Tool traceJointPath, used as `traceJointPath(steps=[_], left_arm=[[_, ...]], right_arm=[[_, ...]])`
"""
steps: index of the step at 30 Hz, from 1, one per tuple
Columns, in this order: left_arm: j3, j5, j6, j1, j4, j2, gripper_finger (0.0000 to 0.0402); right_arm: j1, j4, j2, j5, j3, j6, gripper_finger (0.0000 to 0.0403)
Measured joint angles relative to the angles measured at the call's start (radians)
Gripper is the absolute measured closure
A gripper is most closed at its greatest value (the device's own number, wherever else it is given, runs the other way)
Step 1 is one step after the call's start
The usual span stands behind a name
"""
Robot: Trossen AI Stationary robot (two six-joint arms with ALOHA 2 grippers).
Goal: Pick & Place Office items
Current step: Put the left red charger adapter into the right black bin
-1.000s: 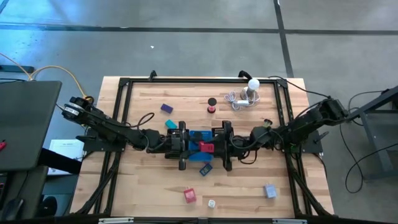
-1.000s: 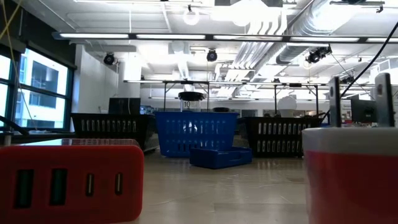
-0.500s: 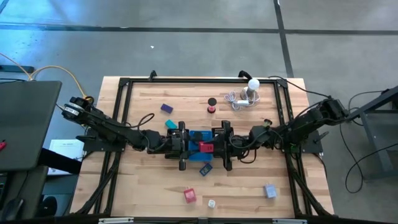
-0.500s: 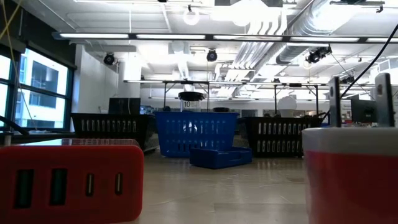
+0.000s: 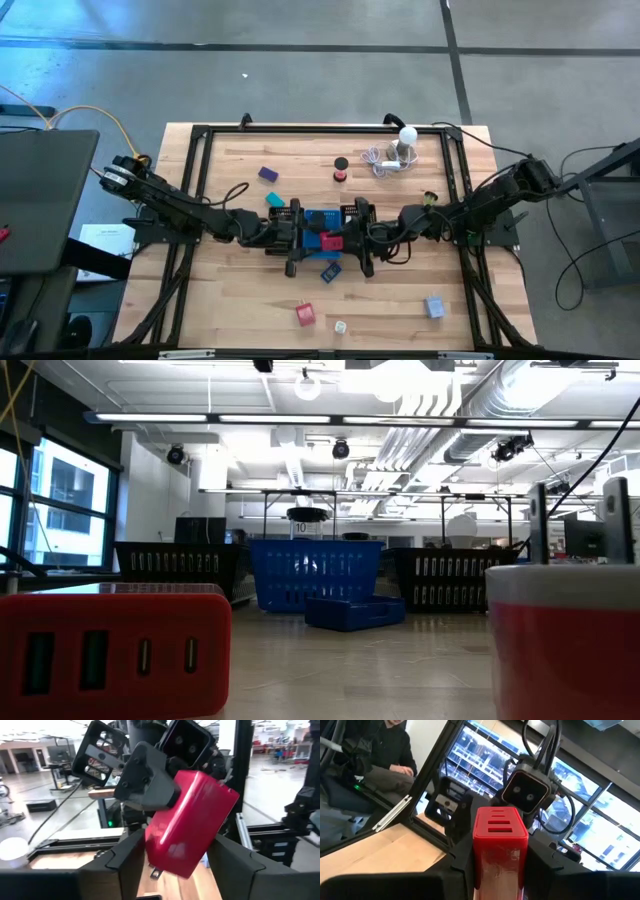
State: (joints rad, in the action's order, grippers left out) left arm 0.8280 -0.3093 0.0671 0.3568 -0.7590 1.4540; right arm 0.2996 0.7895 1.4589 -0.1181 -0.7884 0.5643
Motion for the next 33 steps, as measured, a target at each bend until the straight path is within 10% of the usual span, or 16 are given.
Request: traceJointPath(steps=[7,22,27,33], left_arm=[[0.001,0.004,-0.019,0.012,0.023,-0.002,0.0150],[0.002,-0.201,-0.146,0.055,0.251,-0.040,0.0133],[0.002,-0.191,-0.257,0.055,0.428,-0.078,0.0133],[0.001,-0.177,-0.296,0.086,0.576,-0.106,0.0133]], right_arm=[[0.002,-0.059,0.002,-0.036,0.002,0.015,0.0298],[0.132,-0.515,-0.025,-0.533,0.001,-0.076,0.0298],[0.091,-0.857,-0.042,-0.519,-0.063,-0.331,0.0298],[-0.015,-1.164,-0.042,-0.267,-0.161,-0.621,0.0298]])
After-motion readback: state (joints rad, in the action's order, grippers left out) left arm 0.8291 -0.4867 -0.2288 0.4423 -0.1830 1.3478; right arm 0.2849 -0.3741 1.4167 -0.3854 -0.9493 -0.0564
